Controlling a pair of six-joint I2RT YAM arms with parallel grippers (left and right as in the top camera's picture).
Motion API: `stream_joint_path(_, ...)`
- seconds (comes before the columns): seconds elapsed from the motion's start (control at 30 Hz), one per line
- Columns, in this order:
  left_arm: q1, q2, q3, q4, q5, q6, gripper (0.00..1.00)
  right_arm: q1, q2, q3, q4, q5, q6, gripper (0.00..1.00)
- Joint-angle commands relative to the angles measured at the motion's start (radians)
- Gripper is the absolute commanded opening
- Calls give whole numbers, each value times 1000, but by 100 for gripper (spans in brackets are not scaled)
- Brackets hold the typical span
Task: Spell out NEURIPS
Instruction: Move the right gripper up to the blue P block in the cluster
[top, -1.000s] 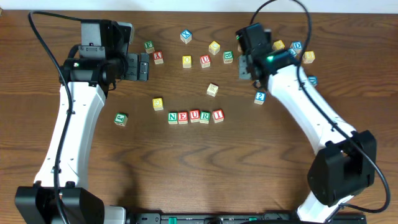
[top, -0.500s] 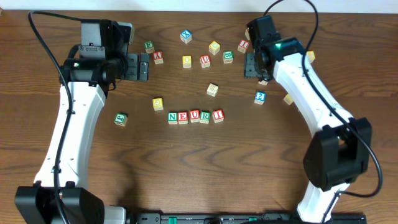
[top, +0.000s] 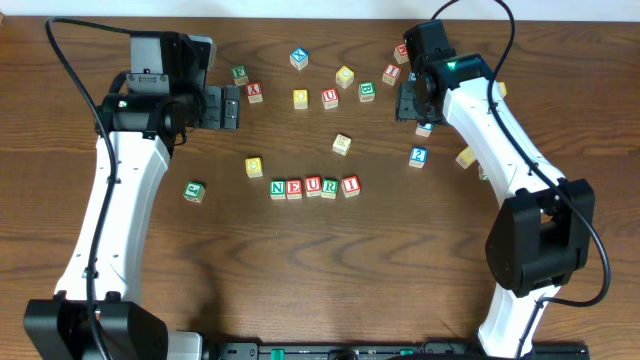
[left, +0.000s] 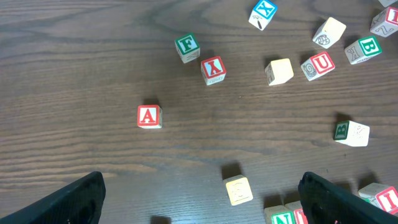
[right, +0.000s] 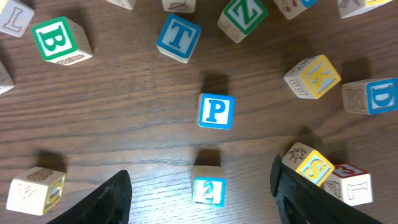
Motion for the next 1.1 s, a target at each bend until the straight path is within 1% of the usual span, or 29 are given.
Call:
stream_joint_path(0.0,3,-4,26,0,6,10,98,-8,8,21,-2,47,9,66)
stream_joint_path(0.2,3,-4,26,0,6,10,98,-9,23,19,5,70,9,67)
stream_joint_path(0.57,3,-4,26,0,6,10,97,-11,132,19,21,58,9,65)
stream_joint_path(1.07,3,-4,26,0,6,10,98,-37,138,19,53,63,10,64)
